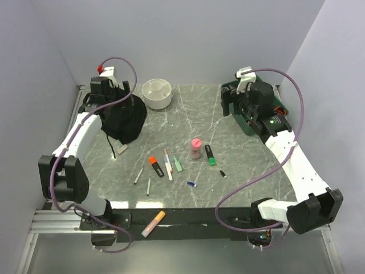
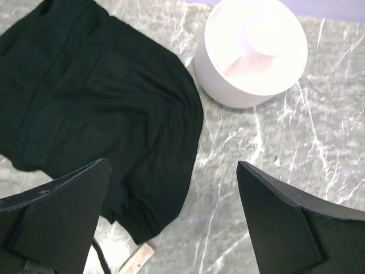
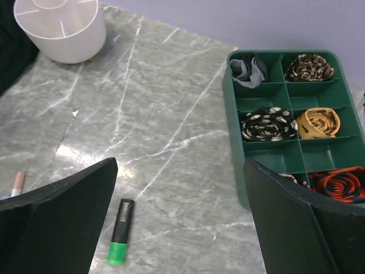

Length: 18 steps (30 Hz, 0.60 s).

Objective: Sort the stationery into containers
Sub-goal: Move the storage box to the center of the board.

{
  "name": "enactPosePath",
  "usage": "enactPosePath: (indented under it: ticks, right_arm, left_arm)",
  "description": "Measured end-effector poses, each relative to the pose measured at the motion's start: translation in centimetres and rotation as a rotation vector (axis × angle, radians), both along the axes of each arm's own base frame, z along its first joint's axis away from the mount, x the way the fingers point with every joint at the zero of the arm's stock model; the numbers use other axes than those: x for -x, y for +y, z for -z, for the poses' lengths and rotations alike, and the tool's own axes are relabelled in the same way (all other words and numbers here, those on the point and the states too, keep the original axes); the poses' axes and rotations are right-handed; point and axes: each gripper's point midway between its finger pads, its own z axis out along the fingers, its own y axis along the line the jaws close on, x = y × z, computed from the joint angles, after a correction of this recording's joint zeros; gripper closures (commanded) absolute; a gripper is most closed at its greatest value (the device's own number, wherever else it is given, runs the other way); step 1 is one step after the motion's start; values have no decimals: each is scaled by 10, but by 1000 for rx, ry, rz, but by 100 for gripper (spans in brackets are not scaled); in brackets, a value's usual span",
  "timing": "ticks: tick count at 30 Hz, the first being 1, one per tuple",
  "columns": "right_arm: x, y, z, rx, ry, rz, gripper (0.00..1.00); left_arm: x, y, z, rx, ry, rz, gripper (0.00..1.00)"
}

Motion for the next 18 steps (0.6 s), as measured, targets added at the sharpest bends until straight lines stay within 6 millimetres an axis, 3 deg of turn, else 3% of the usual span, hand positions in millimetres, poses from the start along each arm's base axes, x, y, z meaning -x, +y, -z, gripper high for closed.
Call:
enactPosePath:
  ticks: [6, 9, 12, 18]
  right_arm:
    - [-2, 8, -2, 67, -47, -92, 0]
    - [0, 26, -9, 117, -106, -249, 2]
    - [-1, 45, -10, 111, -126, -364, 7]
    - [-48, 85, -11, 34, -83, -460, 11]
  left_arm:
    - [-17, 2, -13, -10, -3, -17, 1]
    - [-25, 5, -15, -16, -1, -36, 1]
    - [-27, 5, -2, -7, 32, -51, 1]
    - [-39, 1, 29, 13, 110, -80, 9]
